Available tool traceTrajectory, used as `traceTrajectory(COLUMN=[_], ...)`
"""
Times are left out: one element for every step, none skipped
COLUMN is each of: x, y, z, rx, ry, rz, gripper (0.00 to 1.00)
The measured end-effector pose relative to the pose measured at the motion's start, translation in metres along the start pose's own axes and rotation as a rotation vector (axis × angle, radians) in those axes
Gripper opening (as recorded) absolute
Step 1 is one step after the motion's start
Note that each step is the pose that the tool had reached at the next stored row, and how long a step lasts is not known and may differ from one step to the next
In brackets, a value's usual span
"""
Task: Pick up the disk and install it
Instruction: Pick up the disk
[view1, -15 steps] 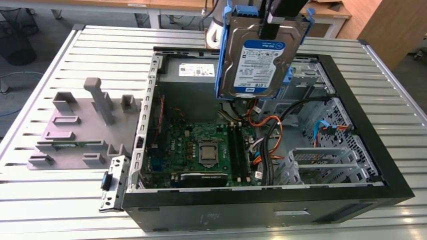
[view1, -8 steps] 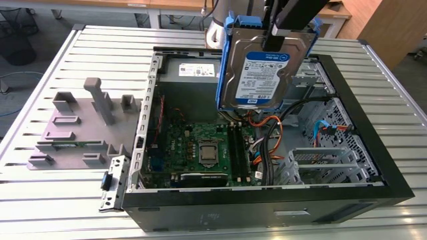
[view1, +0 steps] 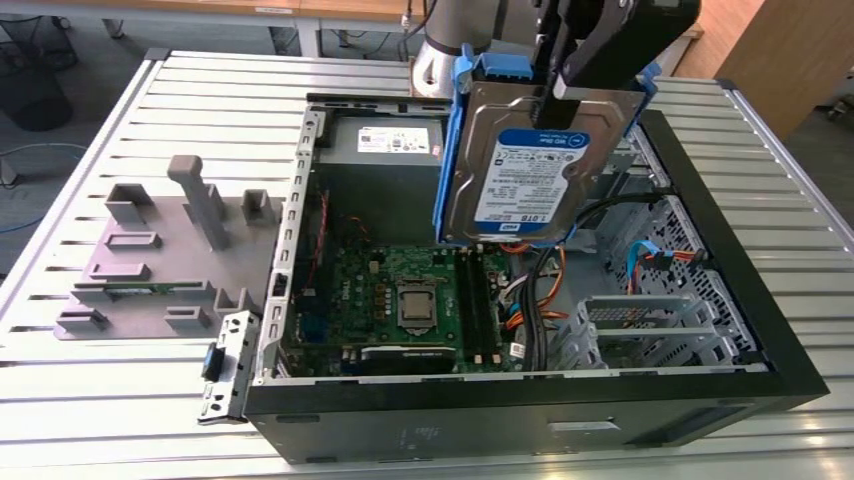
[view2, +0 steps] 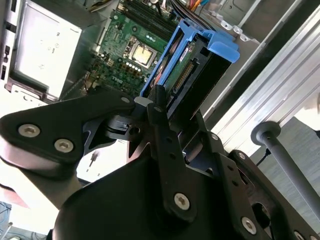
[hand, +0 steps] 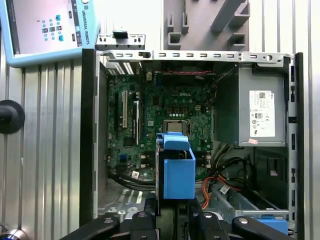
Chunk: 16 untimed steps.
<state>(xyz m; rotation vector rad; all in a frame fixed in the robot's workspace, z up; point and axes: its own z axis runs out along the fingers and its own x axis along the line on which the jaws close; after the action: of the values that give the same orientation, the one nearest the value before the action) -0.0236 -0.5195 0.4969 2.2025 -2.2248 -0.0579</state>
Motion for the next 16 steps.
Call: traceTrajectory(x=[0.0016,0.0019,0.0019,0.0019,0.0019,0.0019,0.0021,0.0025,0.0030,0.0038,0.0049,0.0062,0.0076,0.0091,0.0105,0.0118], y=[0.0000,0.0001,0.0000,0.0000,0.0001,0.0003,0.0005,0.0007,0.0009,0.0009,0.0010,0.0010,0.0011,0.0010,0.0010,0.0010], z=[0.0000,0.0000,0.0000,0.0000,0.0000,-0.0001,-0.0001,0.0002,0.0003,0.0003,0.0004,0.0006,0.0009,0.0014,0.0019,0.0024], rx=[0.0001,0.0000,0.0000,0.0000,0.0009,0.0039,0.0085,0.0136,0.0194,0.0224,0.0231,0.0233,0.0233,0.0235,0.0236,0.0237], ry=[0.0000,0.0000,0.0000,0.0000,0.0000,0.0002,0.0002,-0.0001,-0.0002,0.0001,0.0001,0.0000,0.0001,-0.0001,-0.0001,-0.0001], rz=[0.000,0.000,0.000,0.000,0.000,-0.001,-0.002,-0.003,-0.003,-0.004,-0.004,-0.004,-0.004,-0.004,-0.004,-0.004], gripper=[0.35,0.35,0.35,0.35,0.35,0.35,0.35,0.35,0.35,0.35,0.35,0.35,0.35,0.35,0.35,0.35])
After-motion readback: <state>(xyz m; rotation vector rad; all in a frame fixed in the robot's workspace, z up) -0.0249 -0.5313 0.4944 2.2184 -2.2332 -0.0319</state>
